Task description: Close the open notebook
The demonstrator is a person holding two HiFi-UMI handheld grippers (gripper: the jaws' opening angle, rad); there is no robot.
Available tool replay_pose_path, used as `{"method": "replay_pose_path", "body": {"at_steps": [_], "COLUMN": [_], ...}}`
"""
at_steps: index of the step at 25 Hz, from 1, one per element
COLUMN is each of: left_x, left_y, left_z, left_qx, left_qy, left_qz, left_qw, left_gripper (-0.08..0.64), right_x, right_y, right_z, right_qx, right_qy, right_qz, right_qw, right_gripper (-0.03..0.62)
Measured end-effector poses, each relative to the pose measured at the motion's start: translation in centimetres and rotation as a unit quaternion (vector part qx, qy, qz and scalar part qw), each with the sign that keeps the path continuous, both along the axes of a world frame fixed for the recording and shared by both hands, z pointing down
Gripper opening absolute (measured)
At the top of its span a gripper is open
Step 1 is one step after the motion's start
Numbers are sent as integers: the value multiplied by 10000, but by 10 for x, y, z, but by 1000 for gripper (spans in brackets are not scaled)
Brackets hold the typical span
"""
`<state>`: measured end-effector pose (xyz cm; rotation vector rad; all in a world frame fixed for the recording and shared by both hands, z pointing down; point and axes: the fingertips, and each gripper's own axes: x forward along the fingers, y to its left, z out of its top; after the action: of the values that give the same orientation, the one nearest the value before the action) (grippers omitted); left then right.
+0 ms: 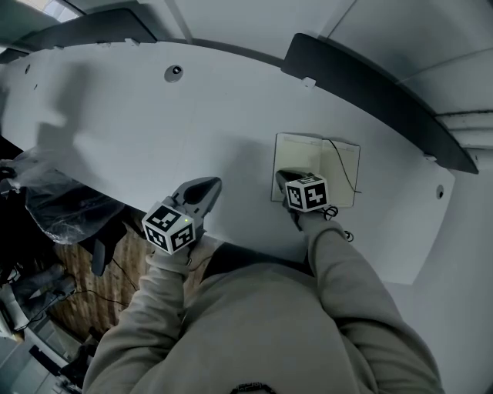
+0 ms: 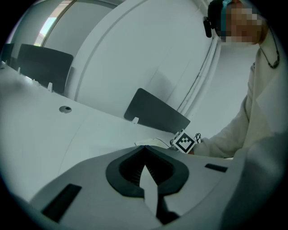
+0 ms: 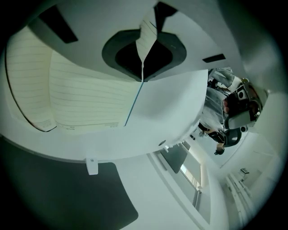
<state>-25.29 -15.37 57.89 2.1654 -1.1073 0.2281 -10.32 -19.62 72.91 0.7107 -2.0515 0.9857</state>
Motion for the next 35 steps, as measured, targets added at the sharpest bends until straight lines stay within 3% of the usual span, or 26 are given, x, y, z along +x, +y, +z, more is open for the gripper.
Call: {"method": "replay_pose_path", "body": {"at_steps": [6, 11, 16, 21, 35], "left_x": [12, 25, 34, 35, 54], "left_y": [1, 7, 7, 6, -3], "left_z": [-2, -2, -7, -11, -29], "left_qx": [68, 63, 102, 151, 370], "left_qy": [-18, 15, 23, 29, 16], "left_qz": [183, 309, 388, 397, 648], "left_qw": [9998, 9995, 9992, 9991, 9972], "left_gripper": [0, 0, 0, 0, 0], "right_x": [8, 30, 75, 110, 147], "right_y": [-19, -26, -31, -32, -32], "right_z": [-39, -58, -59, -63, -93], "right_qx": [628, 914, 1022, 978, 1178], "right_qy": [-438, -355, -14, -2, -179], "right_qz": [565, 736, 1041, 1398, 1821], "right_qw": [9955, 9925, 9893, 9853, 9760], "right_gripper": [25, 25, 25, 25, 23]}}
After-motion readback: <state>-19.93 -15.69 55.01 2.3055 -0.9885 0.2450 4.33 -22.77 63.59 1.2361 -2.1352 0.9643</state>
